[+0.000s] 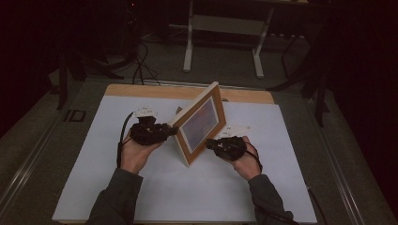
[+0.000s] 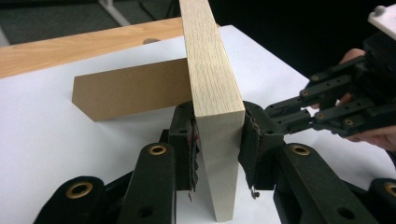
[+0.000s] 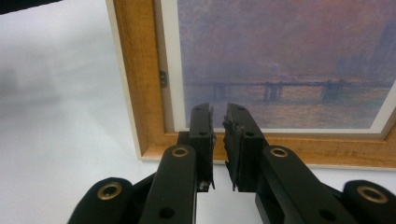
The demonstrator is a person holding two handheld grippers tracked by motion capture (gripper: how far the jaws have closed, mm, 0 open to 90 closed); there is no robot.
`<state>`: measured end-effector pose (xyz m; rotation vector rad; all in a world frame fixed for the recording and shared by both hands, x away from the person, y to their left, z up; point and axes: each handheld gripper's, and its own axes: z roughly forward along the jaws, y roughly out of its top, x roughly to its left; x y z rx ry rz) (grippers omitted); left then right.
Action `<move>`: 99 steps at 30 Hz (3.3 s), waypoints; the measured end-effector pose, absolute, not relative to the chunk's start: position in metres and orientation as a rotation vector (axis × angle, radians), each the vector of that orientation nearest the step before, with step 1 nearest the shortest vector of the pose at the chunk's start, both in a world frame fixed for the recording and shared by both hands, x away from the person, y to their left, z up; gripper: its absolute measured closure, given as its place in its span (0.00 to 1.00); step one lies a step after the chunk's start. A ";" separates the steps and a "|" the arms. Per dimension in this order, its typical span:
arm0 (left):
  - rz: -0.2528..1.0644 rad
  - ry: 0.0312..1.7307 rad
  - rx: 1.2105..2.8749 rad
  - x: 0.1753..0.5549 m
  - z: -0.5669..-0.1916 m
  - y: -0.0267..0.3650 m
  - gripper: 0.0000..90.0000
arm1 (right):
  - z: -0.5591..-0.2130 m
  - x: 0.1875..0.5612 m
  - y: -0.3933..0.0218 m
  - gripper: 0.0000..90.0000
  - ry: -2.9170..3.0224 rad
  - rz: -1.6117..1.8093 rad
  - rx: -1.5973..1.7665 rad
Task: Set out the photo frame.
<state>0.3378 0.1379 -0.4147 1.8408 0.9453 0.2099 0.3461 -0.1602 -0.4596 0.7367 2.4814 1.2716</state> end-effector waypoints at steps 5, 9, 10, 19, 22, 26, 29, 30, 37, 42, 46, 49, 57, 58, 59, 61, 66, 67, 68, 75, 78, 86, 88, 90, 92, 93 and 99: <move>0.171 0.901 1.854 0.344 -0.416 0.147 0.77 | -0.461 0.346 -0.161 0.89 2.483 1.269 0.741; 0.186 0.911 1.817 0.341 -0.419 0.148 0.77 | -0.460 0.347 -0.162 0.90 2.477 1.275 0.747; 0.186 0.911 1.817 0.341 -0.419 0.148 0.77 | -0.460 0.347 -0.162 0.90 2.477 1.275 0.747; 0.315 1.025 1.704 0.325 -0.439 0.130 0.74 | -0.459 0.346 -0.159 0.89 2.475 1.275 0.742; 0.319 1.067 1.653 0.322 -0.446 0.126 0.73 | -0.459 0.347 -0.160 0.89 2.471 1.277 0.742; 0.298 1.104 1.618 0.323 -0.453 0.121 0.72 | -0.458 0.348 -0.163 0.89 2.462 1.282 0.756; 0.298 1.109 1.617 0.322 -0.455 0.116 0.74 | -0.456 0.348 -0.164 0.89 2.455 1.286 0.755; 0.312 1.114 1.619 0.322 -0.456 0.114 0.74 | -0.455 0.348 -0.164 0.89 2.454 1.287 0.757; 0.375 1.156 1.590 0.317 -0.457 0.110 0.79 | -0.452 0.352 -0.167 0.89 2.437 1.286 0.772; 0.342 1.151 1.598 0.319 -0.457 0.113 0.80 | -0.451 0.355 -0.168 0.89 2.428 1.273 0.780; 0.293 1.133 1.614 0.322 -0.456 0.119 0.80 | -0.450 0.358 -0.173 0.87 2.414 1.245 0.794; 0.265 1.119 1.636 0.325 -0.454 0.123 0.80 | -0.451 0.360 -0.175 0.86 2.407 1.243 0.811; 0.198 1.074 1.684 0.331 -0.452 0.139 0.81 | -0.447 0.367 -0.179 0.84 2.388 1.241 0.847; 0.189 1.070 1.685 0.332 -0.452 0.141 0.81 | -0.447 0.368 -0.179 0.83 2.388 1.246 0.853; 0.176 1.062 1.692 0.333 -0.452 0.143 0.81 | -0.446 0.369 -0.179 0.82 2.392 1.247 0.857; 0.159 1.048 1.708 0.335 -0.452 0.147 0.81 | -0.445 0.370 -0.179 0.81 2.388 1.240 0.867; 0.125 1.002 1.751 0.337 -0.450 0.152 0.81 | -0.444 0.374 -0.179 0.80 2.372 1.242 0.881; 0.119 0.994 1.755 0.337 -0.450 0.153 0.81 | -0.444 0.374 -0.179 0.80 2.371 1.242 0.877; 0.114 0.987 1.758 0.338 -0.450 0.153 0.81 | -0.444 0.375 -0.179 0.79 2.370 1.240 0.874; 0.087 0.949 1.780 0.338 -0.450 0.158 0.81 | -0.442 0.380 -0.185 0.77 2.336 1.236 0.907; 0.078 0.936 1.787 0.339 -0.450 0.159 0.81 | -0.442 0.382 -0.186 0.76 2.329 1.238 0.915; 0.052 0.901 1.808 0.340 -0.450 0.164 0.81 | -0.440 0.388 -0.188 0.73 2.316 1.247 0.935; 0.049 0.897 1.811 0.340 -0.450 0.164 0.81 | -0.439 0.389 -0.189 0.72 2.311 1.248 0.939; 0.037 0.887 1.813 0.342 -0.450 0.166 0.81 | -0.437 0.391 -0.192 0.71 2.302 1.242 0.945; 0.030 0.879 1.818 0.343 -0.450 0.167 0.81 | -0.436 0.393 -0.193 0.70 2.298 1.238 0.950; 0.027 0.875 1.821 0.343 -0.450 0.167 0.81 | -0.435 0.394 -0.194 0.70 2.295 1.243 0.953; 0.010 0.854 1.836 0.346 -0.450 0.171 0.81 | -0.433 0.401 -0.196 0.68 2.279 1.257 0.978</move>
